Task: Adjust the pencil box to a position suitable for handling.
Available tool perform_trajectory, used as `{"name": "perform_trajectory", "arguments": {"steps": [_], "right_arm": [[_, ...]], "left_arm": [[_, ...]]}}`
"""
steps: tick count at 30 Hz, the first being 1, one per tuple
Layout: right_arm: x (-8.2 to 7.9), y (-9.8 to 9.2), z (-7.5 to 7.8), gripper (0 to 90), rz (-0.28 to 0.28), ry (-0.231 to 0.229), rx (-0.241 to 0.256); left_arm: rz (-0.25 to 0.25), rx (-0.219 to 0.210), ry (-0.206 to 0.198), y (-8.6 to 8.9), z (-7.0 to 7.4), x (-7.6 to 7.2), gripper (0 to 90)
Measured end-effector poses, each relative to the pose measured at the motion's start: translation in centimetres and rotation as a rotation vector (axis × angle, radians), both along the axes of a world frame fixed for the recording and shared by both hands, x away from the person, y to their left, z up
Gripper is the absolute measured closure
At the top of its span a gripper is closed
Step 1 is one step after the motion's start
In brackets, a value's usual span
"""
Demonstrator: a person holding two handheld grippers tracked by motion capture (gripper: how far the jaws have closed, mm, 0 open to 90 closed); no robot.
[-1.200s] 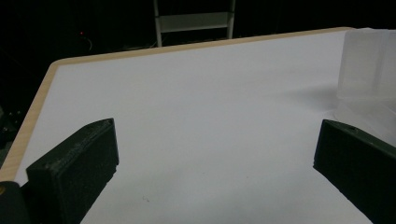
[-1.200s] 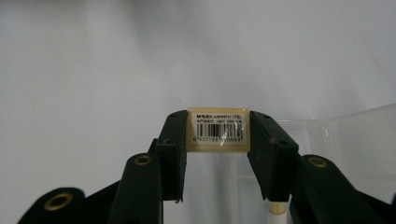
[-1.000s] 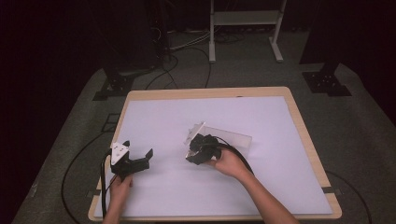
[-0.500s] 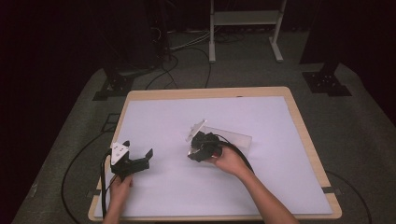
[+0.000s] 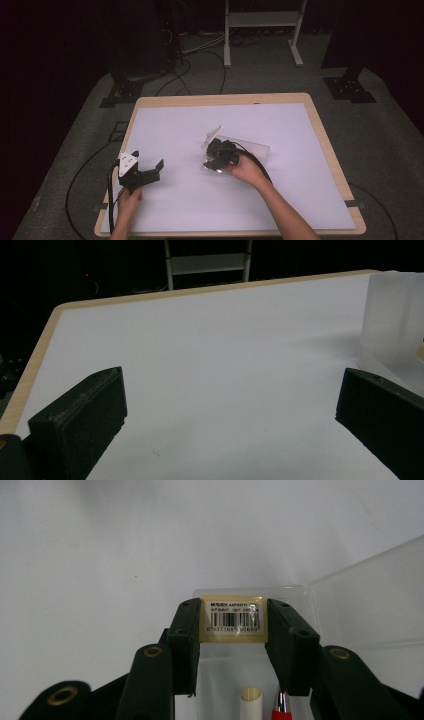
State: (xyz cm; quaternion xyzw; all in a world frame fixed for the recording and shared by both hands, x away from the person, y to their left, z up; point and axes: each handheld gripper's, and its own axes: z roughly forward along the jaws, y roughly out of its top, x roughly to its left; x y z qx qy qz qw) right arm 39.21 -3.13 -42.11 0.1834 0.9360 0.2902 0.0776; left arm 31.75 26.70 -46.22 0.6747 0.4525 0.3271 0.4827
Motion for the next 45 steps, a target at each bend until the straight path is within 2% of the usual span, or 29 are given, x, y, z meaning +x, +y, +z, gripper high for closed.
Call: {"name": "perform_trajectory", "arguments": {"steps": [20, 45], "right_arm": [[0.9, 0.0, -1.0, 58.1, -0.022, 0.012, -0.025], [1.5, 0.1, -1.8, 57.9, -0.036, 0.030, -0.025]], "left_arm": [[0.001, -0.003, 0.000, 0.0, 0.0, 0.0, 0.0], [0.000, -0.008, 0.001, 0.1, 0.0, 0.0, 0.0]]}}
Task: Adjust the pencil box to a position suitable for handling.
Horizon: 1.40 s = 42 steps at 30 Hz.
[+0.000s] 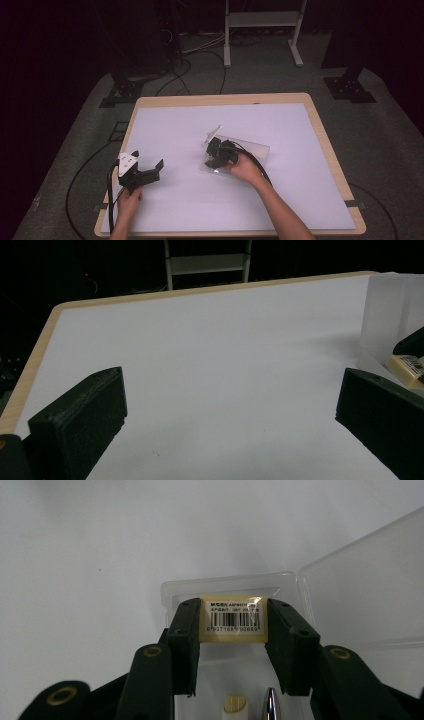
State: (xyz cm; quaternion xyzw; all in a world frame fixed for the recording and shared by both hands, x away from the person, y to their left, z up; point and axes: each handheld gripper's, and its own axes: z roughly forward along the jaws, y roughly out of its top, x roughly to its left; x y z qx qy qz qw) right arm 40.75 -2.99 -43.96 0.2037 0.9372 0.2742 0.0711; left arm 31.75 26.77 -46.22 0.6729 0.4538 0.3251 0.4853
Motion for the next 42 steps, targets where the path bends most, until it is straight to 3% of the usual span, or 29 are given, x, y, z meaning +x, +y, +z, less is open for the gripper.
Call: {"name": "perform_trajectory", "arguments": {"steps": [19, 42], "right_arm": [[0.1, 0.1, -0.2, 56.4, -0.006, 0.012, 0.005], [-0.7, -2.1, 1.7, 52.5, -0.013, 0.000, 0.072]], "left_arm": [[-0.002, -0.003, 0.001, 0.1, 0.0, 0.0, 0.0], [0.007, 0.003, 0.002, 0.0, 0.0, 0.0, 0.0]]}}
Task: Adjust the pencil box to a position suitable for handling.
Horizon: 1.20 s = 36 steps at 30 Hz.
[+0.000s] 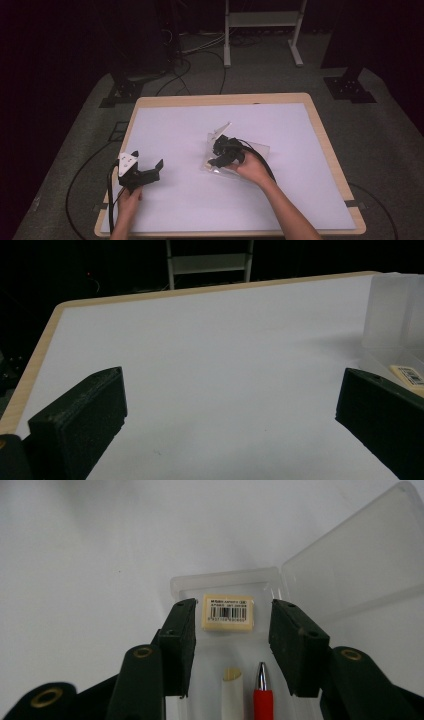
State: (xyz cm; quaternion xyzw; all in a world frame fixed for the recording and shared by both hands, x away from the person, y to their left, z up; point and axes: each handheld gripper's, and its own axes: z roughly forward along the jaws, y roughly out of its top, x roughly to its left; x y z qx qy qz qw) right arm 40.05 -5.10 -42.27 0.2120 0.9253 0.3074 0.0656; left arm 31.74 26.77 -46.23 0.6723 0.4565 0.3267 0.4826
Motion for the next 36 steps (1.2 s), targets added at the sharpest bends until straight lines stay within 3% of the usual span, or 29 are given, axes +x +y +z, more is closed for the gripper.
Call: {"name": "perform_trajectory", "arguments": {"steps": [36], "right_arm": [[-2.2, -5.8, 2.2, 50.3, -0.055, -0.011, 0.077]], "left_arm": [[-0.007, -0.011, 0.001, 0.2, 0.0, 0.0, 0.0]]}}
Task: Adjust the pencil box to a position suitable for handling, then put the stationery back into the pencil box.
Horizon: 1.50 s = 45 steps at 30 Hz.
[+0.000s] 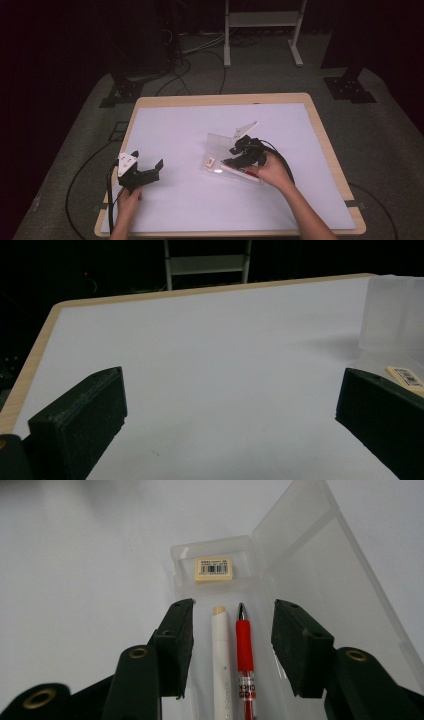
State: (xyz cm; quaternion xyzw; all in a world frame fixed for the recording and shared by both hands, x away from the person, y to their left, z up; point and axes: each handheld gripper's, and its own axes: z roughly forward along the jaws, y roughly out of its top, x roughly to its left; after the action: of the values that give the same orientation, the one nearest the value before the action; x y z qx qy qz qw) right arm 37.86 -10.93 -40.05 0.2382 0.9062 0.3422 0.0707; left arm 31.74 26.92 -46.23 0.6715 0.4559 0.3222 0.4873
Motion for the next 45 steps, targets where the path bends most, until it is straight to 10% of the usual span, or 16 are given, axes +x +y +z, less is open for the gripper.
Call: {"name": "perform_trajectory", "arguments": {"steps": [45], "right_arm": [[-2.5, -8.7, 0.5, 49.4, -0.101, -0.017, 0.027]], "left_arm": [[0.006, 0.002, 0.001, 0.0, 0.0, 0.0, 0.0]]}}
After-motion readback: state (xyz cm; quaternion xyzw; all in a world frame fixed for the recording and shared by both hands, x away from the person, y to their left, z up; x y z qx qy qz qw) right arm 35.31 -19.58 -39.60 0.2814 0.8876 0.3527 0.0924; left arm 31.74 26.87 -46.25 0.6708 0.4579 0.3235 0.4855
